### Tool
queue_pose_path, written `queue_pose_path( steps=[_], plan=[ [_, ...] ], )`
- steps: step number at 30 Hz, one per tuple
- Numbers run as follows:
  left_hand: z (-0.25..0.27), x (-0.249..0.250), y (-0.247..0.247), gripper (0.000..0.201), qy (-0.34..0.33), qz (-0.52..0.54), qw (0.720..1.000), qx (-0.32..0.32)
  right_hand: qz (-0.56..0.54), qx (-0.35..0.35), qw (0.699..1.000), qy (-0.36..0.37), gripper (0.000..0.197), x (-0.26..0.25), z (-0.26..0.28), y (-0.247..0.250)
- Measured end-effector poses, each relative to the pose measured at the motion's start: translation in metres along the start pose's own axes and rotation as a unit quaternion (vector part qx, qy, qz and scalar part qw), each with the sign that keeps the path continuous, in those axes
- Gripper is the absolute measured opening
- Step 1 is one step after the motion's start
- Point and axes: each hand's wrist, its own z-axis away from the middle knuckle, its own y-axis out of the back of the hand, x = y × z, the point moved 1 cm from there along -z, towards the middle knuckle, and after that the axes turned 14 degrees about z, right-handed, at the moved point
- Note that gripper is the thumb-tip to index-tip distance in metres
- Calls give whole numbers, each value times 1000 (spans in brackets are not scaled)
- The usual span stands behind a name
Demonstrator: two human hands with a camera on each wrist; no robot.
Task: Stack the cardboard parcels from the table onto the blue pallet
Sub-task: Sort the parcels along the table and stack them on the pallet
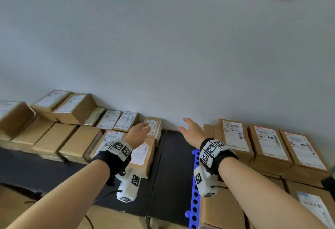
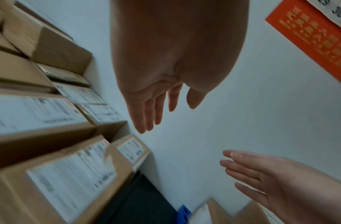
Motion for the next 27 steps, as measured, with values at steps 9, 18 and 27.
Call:
queue_pose_path(
  steps=[9, 18, 27],
  plan=[
    [2, -23, 190, 38, 6, 20, 998, 59, -11, -12, 1000, 7, 51, -135, -31, -110],
    [-8, -51, 339, 35, 36, 28, 990, 131, -9, -37, 999, -8, 56, -242, -61, -187],
    [-51, -63, 399, 37, 36, 51, 986, 156, 26, -76, 996, 36, 58, -311, -106, -236]
  ],
)
